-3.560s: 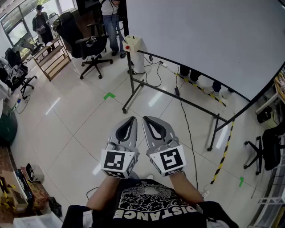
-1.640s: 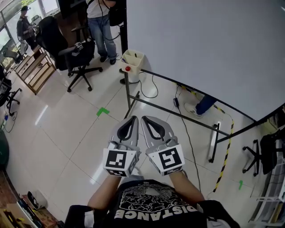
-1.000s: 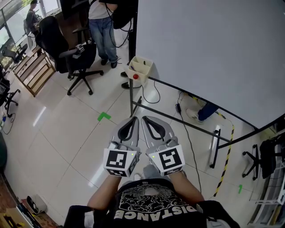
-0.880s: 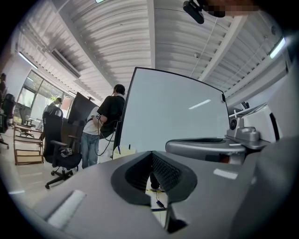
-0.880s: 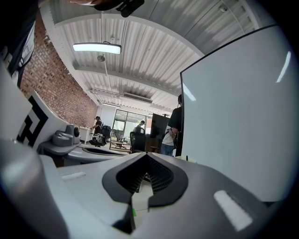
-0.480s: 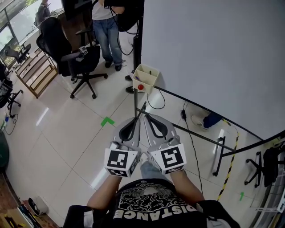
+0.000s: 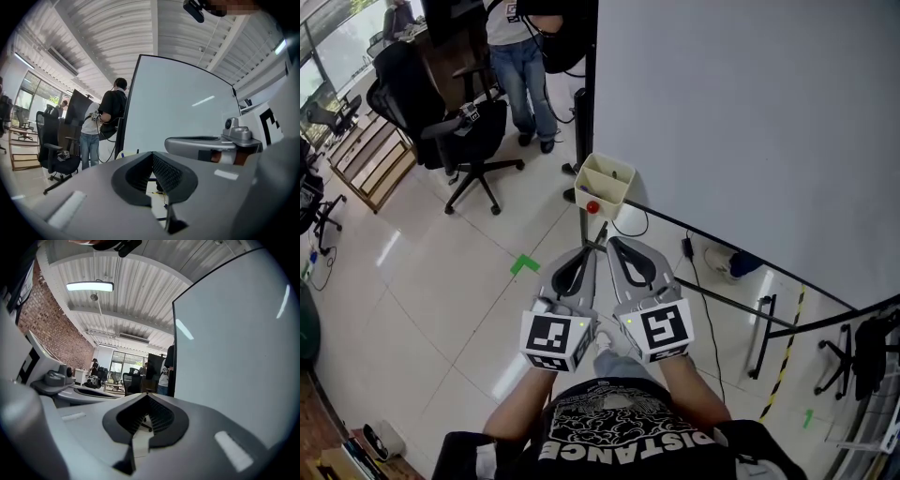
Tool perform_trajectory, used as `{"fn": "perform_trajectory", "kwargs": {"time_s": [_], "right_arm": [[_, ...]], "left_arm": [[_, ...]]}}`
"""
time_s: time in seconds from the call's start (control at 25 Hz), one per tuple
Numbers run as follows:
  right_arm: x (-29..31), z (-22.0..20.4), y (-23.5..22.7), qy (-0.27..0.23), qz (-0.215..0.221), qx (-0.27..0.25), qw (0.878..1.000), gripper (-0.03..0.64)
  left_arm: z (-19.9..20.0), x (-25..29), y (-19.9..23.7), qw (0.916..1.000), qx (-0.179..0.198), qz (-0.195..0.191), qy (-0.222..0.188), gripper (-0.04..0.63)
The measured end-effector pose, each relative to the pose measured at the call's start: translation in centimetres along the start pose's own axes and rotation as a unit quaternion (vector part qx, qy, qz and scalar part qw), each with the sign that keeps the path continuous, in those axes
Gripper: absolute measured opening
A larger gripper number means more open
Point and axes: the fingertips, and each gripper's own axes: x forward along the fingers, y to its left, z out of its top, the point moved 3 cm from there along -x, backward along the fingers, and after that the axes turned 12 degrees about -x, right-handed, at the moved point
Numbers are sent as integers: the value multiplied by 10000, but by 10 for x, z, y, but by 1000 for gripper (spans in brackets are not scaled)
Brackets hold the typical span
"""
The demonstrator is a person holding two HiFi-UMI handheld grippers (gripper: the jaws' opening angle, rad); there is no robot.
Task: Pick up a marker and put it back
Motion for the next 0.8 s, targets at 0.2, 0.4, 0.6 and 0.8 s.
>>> {"fn": "perform_trajectory", "kwargs": {"time_s": [0.2,0.4,0.6,0.8], "right_arm": [[24,-11,-17,50,31,-9,10000,0],[45,-20,-33,121,68,-31,9999,3],[65,-32,-48,195,65,-35,9998,12],[83,-46,-61,247,52,-14,9997,32]], "left_arm": [[2,24,12,10000,-5,50,39,6],[3,46,21,9999,-32,112,23,6],[3,62,32,9998,-69,170,40,6],[-1,79,41,9997,-84,234,62,6]]}}
